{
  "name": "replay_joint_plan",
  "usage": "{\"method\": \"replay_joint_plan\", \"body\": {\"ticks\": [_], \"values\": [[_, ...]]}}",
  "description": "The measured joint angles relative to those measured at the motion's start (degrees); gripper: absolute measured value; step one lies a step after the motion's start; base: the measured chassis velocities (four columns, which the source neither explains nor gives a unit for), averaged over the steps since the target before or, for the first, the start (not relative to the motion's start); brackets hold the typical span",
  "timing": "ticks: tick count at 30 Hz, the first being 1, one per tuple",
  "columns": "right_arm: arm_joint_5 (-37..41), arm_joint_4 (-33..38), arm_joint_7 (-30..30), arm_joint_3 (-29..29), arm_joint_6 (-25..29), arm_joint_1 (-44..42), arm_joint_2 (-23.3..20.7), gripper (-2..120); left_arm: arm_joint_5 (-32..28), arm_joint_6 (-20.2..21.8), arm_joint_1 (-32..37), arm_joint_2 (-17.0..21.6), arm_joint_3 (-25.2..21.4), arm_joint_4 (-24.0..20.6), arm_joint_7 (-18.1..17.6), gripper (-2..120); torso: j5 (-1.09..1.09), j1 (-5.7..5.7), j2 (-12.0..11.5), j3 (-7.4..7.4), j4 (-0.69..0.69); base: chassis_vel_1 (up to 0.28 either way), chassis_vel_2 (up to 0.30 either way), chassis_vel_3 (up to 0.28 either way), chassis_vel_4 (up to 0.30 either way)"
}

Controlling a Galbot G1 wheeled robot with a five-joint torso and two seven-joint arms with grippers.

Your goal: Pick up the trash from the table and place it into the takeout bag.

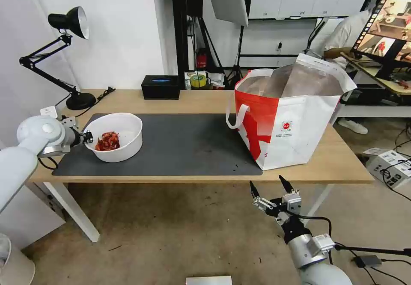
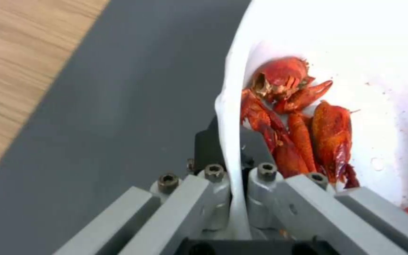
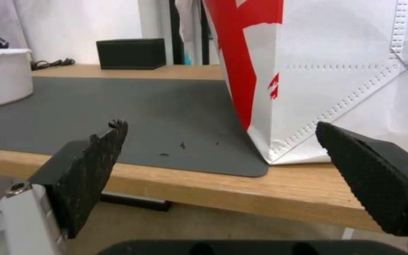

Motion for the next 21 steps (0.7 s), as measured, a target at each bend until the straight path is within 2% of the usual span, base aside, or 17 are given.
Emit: {"method": "replay_joint_plan", "body": {"ticks": [10, 21], "values": [[0.0, 0.0, 0.0, 0.0, 0.0, 0.0, 0.0, 100, -2.61, 0.01, -1.56, -0.23, -2.35, -4.29, 0.37, 0, 0.02, 0.0, -0.01, 0.0, 0.0, 0.0, 0.0, 0.0, 0.0], [0.0, 0.0, 0.0, 0.0, 0.0, 0.0, 0.0, 100, -5.7, 0.03, -10.98, -1.98, 0.1, -9.78, -0.31, 0, 0.02, 0.0, -0.01, 0.0, 0.0, 0.0, 0.0, 0.0, 0.0]]}}
